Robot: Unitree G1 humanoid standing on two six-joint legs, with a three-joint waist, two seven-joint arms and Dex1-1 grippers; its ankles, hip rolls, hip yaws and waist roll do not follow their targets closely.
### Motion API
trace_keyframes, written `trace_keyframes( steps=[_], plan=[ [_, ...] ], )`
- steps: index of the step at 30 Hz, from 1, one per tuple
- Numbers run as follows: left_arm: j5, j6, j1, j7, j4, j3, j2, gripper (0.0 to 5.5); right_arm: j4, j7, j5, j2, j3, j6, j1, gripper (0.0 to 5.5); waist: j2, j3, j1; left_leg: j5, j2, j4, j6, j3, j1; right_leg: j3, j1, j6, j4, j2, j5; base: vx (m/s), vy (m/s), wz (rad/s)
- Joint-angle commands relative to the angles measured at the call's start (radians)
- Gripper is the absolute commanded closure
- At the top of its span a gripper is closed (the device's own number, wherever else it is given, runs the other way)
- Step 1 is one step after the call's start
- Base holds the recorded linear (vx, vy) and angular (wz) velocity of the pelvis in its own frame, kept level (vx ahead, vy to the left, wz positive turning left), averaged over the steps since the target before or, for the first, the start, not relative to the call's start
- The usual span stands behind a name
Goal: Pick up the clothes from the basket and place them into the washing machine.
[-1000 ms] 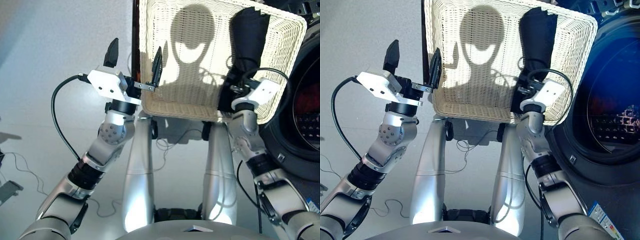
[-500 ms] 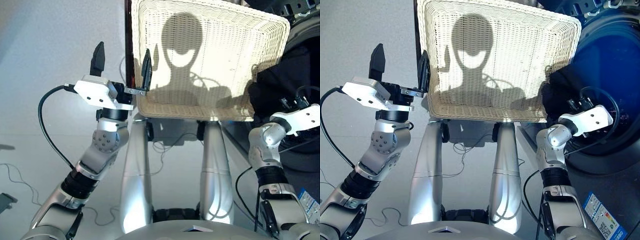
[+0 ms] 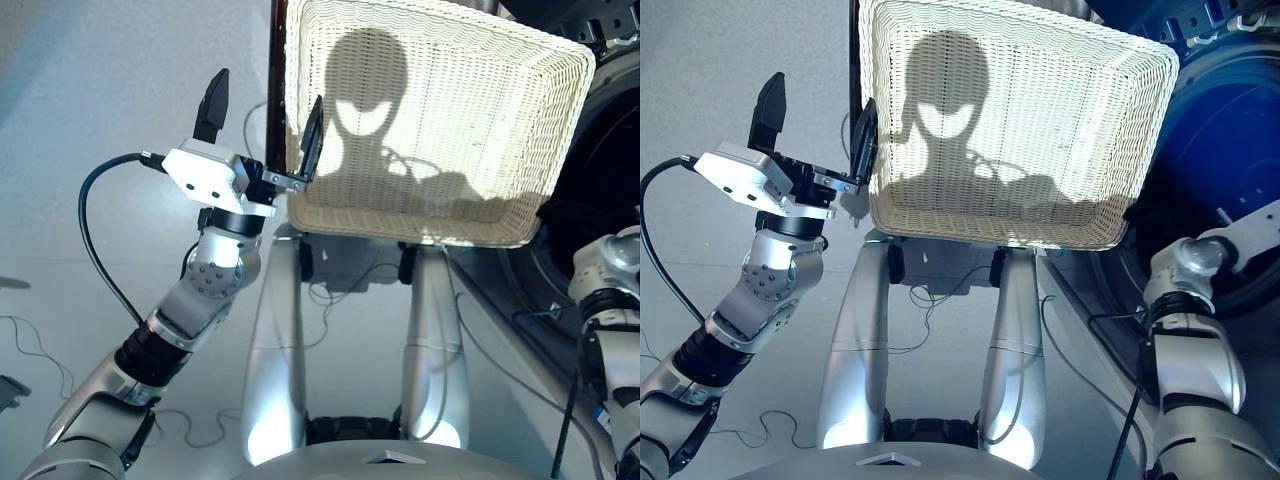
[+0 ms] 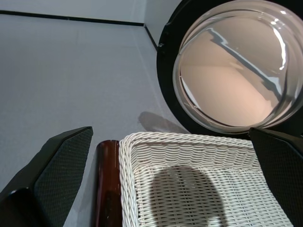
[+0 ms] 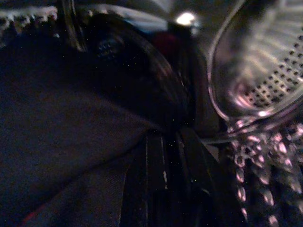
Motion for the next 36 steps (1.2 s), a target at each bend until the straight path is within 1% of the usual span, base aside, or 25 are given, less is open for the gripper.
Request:
trace_keyframes(
  steps=[1, 9, 10, 11, 12, 15, 19, 21, 22, 24, 25, 26, 27, 28, 29, 30, 31, 33, 35, 36],
  plan=[
    [0.004, -0.061, -0.012, -0.012, -0.114, -0.021, -0.006, 0.0, 0.073, -0.004, 0.03, -0.192, 0.018, -0.004, -0.01, 5.5, 0.057, -0.016, 0.004, -0.06, 0.026, -0.015, -0.047, 0.035, 0.062, -0.015, -0.016, -0.033, -0.052, 0.011, 0.059, 0.0, 0.0, 0.0],
    [0.006, -0.061, -0.007, -0.01, -0.12, -0.01, 0.014, 0.0, 0.1, 0.027, 0.023, -0.254, 0.043, 0.021, -0.023, 5.5, 0.055, -0.016, -0.001, -0.061, 0.027, -0.008, -0.047, 0.036, 0.05, -0.014, -0.03, -0.033, -0.046, 0.012, 0.064, 0.0, 0.0, 0.0],
    [0.007, -0.062, -0.007, -0.009, -0.12, -0.009, 0.015, 0.0, 0.105, 0.036, 0.029, -0.254, 0.043, 0.022, -0.027, 3.36, 0.054, -0.016, -0.001, -0.061, 0.026, -0.007, -0.046, 0.036, 0.05, -0.014, -0.03, -0.033, -0.046, 0.013, 0.064, 0.0, 0.0, 0.0],
    [0.003, -0.062, -0.006, -0.011, -0.121, -0.008, 0.016, 0.0, 0.117, 0.045, 0.043, -0.255, 0.044, 0.027, -0.031, 2.85, 0.054, -0.016, -0.001, -0.061, 0.025, -0.007, -0.046, 0.036, 0.049, -0.014, -0.031, -0.033, -0.047, 0.012, 0.065, 0.0, 0.0, 0.0],
    [0.002, -0.062, -0.006, -0.012, -0.123, -0.007, 0.016, 0.0, 0.123, 0.053, 0.056, -0.252, 0.044, 0.027, -0.035, 0.0, 0.053, -0.016, -0.001, -0.062, 0.026, -0.007, -0.046, 0.036, 0.049, -0.016, -0.03, -0.034, -0.048, 0.012, 0.065, 0.0, 0.0, 0.0],
    [-0.002, -0.06, -0.003, -0.015, -0.121, -0.007, 0.015, 0.0, 0.132, 0.059, 0.045, -0.238, 0.056, 0.036, -0.032, 0.0, 0.052, -0.016, 0.0, -0.062, 0.026, -0.008, -0.044, 0.038, 0.049, -0.016, -0.029, -0.034, -0.051, 0.015, 0.067, 0.0, 0.0, 0.0],
    [0.0, -0.058, -0.007, -0.01, -0.121, -0.002, 0.003, 0.0, 0.105, 0.059, 0.05, -0.196, 0.06, 0.021, -0.021, 0.0, 0.053, -0.016, -0.001, -0.062, 0.025, -0.011, -0.043, 0.041, 0.052, -0.013, -0.027, -0.034, -0.055, 0.016, 0.068, 0.0, 0.0, 0.0],
    [-0.006, -0.055, -0.001, -0.012, -0.119, 0.002, -0.015, 0.0, 0.066, 0.056, 0.046, -0.149, 0.057, 0.003, 0.007, 0.0, 0.052, -0.016, -0.003, -0.06, 0.024, -0.012, -0.042, 0.042, 0.052, -0.013, -0.027, -0.033, -0.058, 0.016, 0.07, 0.0, 0.0, 0.0],
    [-0.007, -0.055, 0.002, -0.014, -0.118, 0.005, -0.019, 0.0, 0.03, 0.05, 0.01, -0.128, 0.078, -0.003, 0.02, 0.0, 0.051, -0.016, -0.004, -0.059, 0.025, -0.015, -0.041, 0.043, 0.054, -0.013, -0.026, -0.034, -0.061, 0.016, 0.071, 0.0, 0.0, 0.0],
    [-0.003, -0.054, 0.008, -0.013, -0.113, 0.014, -0.035, 0.0, -0.101, 0.005, -0.11, -0.069, 0.115, -0.022, 0.076, 0.0, 0.047, -0.016, -0.009, -0.054, 0.023, -0.023, -0.04, 0.046, 0.058, -0.011, -0.023, -0.034, -0.067, 0.018, 0.075, 0.0, 0.0, 0.0],
    [0.004, -0.053, 0.012, -0.011, -0.11, 0.02, -0.046, 0.0, -0.219, -0.032, -0.187, -0.034, 0.132, -0.043, 0.109, 0.0, 0.045, -0.016, -0.011, -0.051, 0.021, -0.025, -0.039, 0.046, 0.059, -0.008, -0.022, -0.033, -0.071, 0.021, 0.078, 0.0, 0.0, 0.0],
    [0.016, -0.055, 0.022, -0.006, -0.106, 0.039, -0.06, 0.0, -0.438, -0.084, -0.305, 0.027, 0.14, -0.078, 0.175, 0.0, 0.042, -0.016, -0.021, -0.049, 0.02, -0.028, -0.034, 0.047, 0.059, -0.005, -0.021, -0.032, -0.08, 0.024, 0.08, 0.0, 0.0, 0.0],
    [0.018, -0.058, 0.025, -0.006, -0.102, 0.041, -0.065, 0.0, -0.508, -0.117, -0.35, 0.057, 0.126, -0.085, 0.204, 0.0, 0.041, -0.016, -0.022, -0.049, 0.019, -0.031, -0.032, 0.048, 0.063, -0.004, -0.018, -0.031, -0.081, 0.024, 0.08, 0.0, 0.0, 0.0],
    [0.018, -0.063, 0.029, -0.005, -0.101, 0.043, -0.068, 0.0, -0.592, -0.137, -0.411, 0.083, 0.138, -0.088, 0.228, 0.0, 0.04, -0.016, -0.022, -0.049, 0.018, -0.032, -0.03, 0.048, 0.064, -0.003, -0.018, -0.031, -0.082, 0.024, 0.08, 0.0, 0.0, 0.0],
    [0.018, -0.063, 0.031, -0.005, -0.101, 0.042, -0.067, 0.0, -0.602, -0.143, -0.419, 0.087, 0.136, -0.083, 0.235, 0.0, 0.039, -0.016, -0.022, -0.049, 0.017, -0.032, -0.03, 0.048, 0.065, -0.003, -0.017, -0.031, -0.082, 0.023, 0.08, 0.0, 0.0, 0.0],
    [0.017, -0.064, 0.035, -0.005, -0.098, 0.047, -0.069, 0.0, -0.68, -0.153, -0.472, 0.112, 0.148, -0.086, 0.254, 0.0, 0.037, -0.016, -0.025, -0.048, 0.017, -0.035, -0.028, 0.049, 0.067, -0.003, -0.016, -0.03, -0.084, 0.023, 0.083, 0.0, 0.0, 0.0],
    [0.017, -0.065, 0.041, -0.005, -0.096, 0.049, -0.074, 0.0, -0.794, -0.159, -0.569, 0.145, 0.177, -0.081, 0.276, 0.0, 0.036, -0.016, -0.027, -0.047, 0.017, -0.036, -0.025, 0.051, 0.068, -0.001, -0.016, -0.03, -0.086, 0.023, 0.086, 0.0, 0.0, 0.0],
    [0.023, -0.064, 0.043, -0.006, -0.089, 0.049, -0.069, 0.0, -0.894, -0.148, -0.659, 0.17, 0.233, -0.071, 0.291, 0.0, 0.035, -0.016, -0.027, -0.047, 0.019, -0.036, -0.022, 0.054, 0.07, 0.001, -0.014, -0.029, -0.087, 0.022, 0.089, 0.0, 0.0, 0.0],
    [0.04, -0.063, 0.041, -0.006, -0.088, 0.05, -0.062, 0.0, -0.973, -0.117, -0.69, 0.197, 0.274, -0.08, 0.297, 0.0, 0.032, -0.016, -0.029, -0.046, 0.017, -0.034, -0.021, 0.055, 0.071, 0.002, -0.011, -0.029, -0.09, 0.024, 0.091, 0.0, 0.0, 0.0],
    [0.04, -0.063, 0.041, -0.005, -0.088, 0.05, -0.062, 0.0, -0.974, -0.117, -0.69, 0.198, 0.275, -0.08, 0.298, 0.0, 0.031, -0.016, -0.029, -0.045, 0.017, -0.034, -0.021, 0.055, 0.072, 0.002, -0.01, -0.029, -0.09, 0.023, 0.091, 0.0, 0.0, 0.0]
  ],
)
